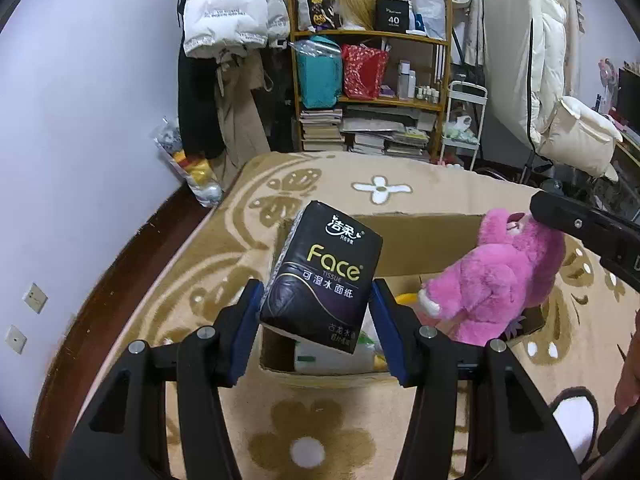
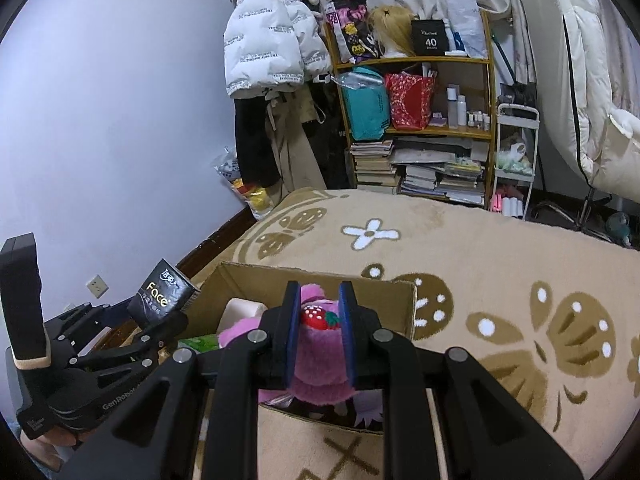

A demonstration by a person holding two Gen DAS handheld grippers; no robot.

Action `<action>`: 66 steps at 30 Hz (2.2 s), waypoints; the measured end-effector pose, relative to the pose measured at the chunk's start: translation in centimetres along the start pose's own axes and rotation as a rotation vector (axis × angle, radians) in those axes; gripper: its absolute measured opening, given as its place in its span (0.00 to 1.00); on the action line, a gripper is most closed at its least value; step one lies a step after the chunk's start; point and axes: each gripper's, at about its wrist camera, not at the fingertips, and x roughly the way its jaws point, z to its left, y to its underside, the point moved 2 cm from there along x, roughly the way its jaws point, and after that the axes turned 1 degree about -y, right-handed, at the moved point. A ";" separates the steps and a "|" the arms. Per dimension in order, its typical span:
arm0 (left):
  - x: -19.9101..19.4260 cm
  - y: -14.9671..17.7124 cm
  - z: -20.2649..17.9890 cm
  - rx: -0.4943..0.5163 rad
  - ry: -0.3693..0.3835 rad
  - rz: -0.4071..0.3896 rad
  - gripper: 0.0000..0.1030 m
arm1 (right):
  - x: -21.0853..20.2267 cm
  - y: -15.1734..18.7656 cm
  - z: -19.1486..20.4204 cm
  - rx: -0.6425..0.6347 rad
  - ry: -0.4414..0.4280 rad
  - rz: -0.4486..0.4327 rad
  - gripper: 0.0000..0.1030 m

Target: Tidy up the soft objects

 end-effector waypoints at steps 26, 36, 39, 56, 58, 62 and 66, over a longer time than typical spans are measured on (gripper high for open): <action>3.7 0.7 -0.5 0.001 0.014 0.059 0.68 | 4.7 2.0 -2.6 0.029 0.025 0.065 0.25; -1.0 0.0 0.7 -0.003 -0.043 0.029 0.90 | 2.1 1.8 -2.7 0.067 0.012 0.059 0.69; -2.8 0.0 1.0 -0.005 -0.063 0.020 0.92 | 0.5 1.7 -2.2 0.070 0.006 0.044 0.88; -15.3 1.5 3.0 -0.035 -0.083 -0.155 1.00 | -10.4 1.7 1.8 0.013 -0.006 -0.061 1.00; -16.4 2.0 2.9 -0.038 -0.101 -0.179 1.00 | -11.4 2.3 1.9 0.032 -0.015 -0.063 1.00; -18.0 3.3 2.5 -0.028 -0.119 -0.210 1.00 | -13.1 3.6 2.1 0.032 -0.024 -0.083 1.00; -18.8 4.5 2.4 -0.032 -0.133 -0.226 1.00 | -14.3 4.8 2.1 0.031 -0.029 -0.103 1.00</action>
